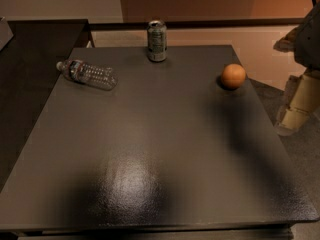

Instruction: Pick water bottle

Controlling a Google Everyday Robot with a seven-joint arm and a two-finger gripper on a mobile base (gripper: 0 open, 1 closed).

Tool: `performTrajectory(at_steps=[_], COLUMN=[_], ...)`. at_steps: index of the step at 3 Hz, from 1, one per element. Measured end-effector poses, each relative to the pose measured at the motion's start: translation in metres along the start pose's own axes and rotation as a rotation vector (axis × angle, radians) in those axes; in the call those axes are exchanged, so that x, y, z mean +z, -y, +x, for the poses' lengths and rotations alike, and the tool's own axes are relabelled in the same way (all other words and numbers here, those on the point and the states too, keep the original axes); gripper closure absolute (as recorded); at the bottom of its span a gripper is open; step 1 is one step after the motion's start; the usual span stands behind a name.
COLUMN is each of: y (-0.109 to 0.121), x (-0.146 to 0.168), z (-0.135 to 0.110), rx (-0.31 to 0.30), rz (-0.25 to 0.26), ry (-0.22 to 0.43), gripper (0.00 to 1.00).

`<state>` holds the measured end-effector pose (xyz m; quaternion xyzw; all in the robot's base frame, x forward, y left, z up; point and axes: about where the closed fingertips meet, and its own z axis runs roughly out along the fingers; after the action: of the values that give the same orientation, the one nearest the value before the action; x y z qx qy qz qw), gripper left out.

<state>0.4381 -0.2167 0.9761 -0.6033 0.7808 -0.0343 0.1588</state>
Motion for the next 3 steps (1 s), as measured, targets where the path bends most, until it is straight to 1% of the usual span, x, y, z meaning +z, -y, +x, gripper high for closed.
performTrajectory(at_steps=[1, 2, 3], y=[0.0, 0.001, 0.005], x=[0.0, -0.002, 0.0], z=[0.0, -0.006, -0.029], rx=[0.0, -0.004, -0.015], rz=[0.0, -0.008, -0.017], ry=[0.0, 0.016, 0.058], gripper=[0.0, 0.0, 0.0])
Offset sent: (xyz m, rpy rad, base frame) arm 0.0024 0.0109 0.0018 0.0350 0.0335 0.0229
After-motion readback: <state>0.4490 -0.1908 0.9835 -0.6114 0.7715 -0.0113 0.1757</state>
